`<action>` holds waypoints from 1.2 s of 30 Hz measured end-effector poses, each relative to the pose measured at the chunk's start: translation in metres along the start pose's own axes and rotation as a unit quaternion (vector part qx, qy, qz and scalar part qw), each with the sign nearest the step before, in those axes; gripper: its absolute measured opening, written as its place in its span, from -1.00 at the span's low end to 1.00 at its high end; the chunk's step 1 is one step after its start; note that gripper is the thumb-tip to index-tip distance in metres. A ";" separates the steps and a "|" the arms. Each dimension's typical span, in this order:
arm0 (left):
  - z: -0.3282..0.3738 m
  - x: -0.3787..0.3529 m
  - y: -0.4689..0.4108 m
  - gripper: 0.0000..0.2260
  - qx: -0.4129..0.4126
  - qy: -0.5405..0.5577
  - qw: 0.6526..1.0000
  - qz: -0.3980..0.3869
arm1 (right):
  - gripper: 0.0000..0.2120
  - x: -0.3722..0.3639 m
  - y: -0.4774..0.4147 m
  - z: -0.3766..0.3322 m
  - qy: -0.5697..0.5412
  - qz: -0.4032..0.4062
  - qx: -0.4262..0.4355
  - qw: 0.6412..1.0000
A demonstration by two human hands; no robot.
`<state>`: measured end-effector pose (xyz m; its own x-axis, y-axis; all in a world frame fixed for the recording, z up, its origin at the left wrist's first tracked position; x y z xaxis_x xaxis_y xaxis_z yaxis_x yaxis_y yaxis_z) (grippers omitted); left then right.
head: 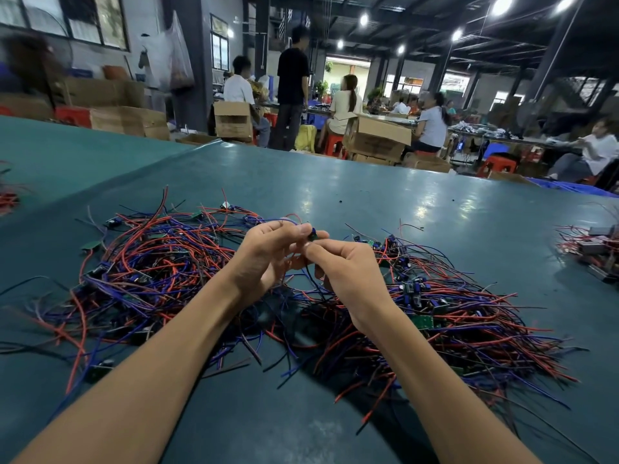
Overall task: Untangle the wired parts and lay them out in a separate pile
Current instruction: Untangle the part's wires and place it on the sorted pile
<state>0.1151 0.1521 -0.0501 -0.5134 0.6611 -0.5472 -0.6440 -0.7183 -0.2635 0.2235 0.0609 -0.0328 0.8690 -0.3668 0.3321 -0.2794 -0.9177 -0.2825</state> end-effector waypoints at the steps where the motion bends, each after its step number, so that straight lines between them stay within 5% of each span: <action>1: -0.001 0.000 -0.001 -0.90 -0.005 0.004 1.000 0.014 | -0.78 0.000 0.000 0.000 -0.006 0.000 -0.010 1.000; 11: 0.001 0.022 -0.002 -0.82 -0.018 0.095 0.975 0.200 | -0.64 -0.007 0.002 -0.005 0.067 -0.126 0.015 0.990; 17: -0.002 0.031 -0.006 -0.97 -0.041 0.132 0.958 0.250 | -0.64 0.000 0.008 -0.007 0.131 -0.170 0.059 0.975; 19: -0.002 0.031 -0.006 -0.95 -0.037 0.129 0.961 0.242 | -0.51 0.002 0.010 -0.010 0.111 -0.150 0.066 0.980; 22: -0.001 0.028 -0.007 -0.88 -0.019 0.148 0.970 0.191 | -0.31 0.011 0.005 -0.011 0.057 0.027 0.061 0.996; 25: 0.001 0.021 -0.006 -0.85 0.006 0.161 0.978 0.131 | -0.38 0.024 0.000 -0.003 0.039 0.160 0.032 0.986; 30: -0.003 0.010 -0.003 -0.85 0.012 0.127 0.990 0.057 | -0.82 0.024 -0.005 0.002 -0.041 0.112 0.001 0.993; 36: -0.005 0.007 -0.002 -0.78 0.005 0.115 0.993 0.027 | -0.86 0.021 -0.005 0.002 -0.097 0.045 -0.011 0.994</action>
<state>0.1159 0.1571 -0.0576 -0.4050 0.5539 -0.7275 -0.6253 -0.7482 -0.2216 0.2437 0.0583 -0.0265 0.9024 -0.4123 0.1252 -0.3660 -0.8869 -0.2819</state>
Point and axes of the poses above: each hand's wrist, its own y-axis away from the middle knuckle, its own x-axis out of the back of the hand, z = x × y, the point moved 3 cm from there along -y, towards the middle knuckle, and after that the axes turned 12 degrees about y, right-handed, at the moved point
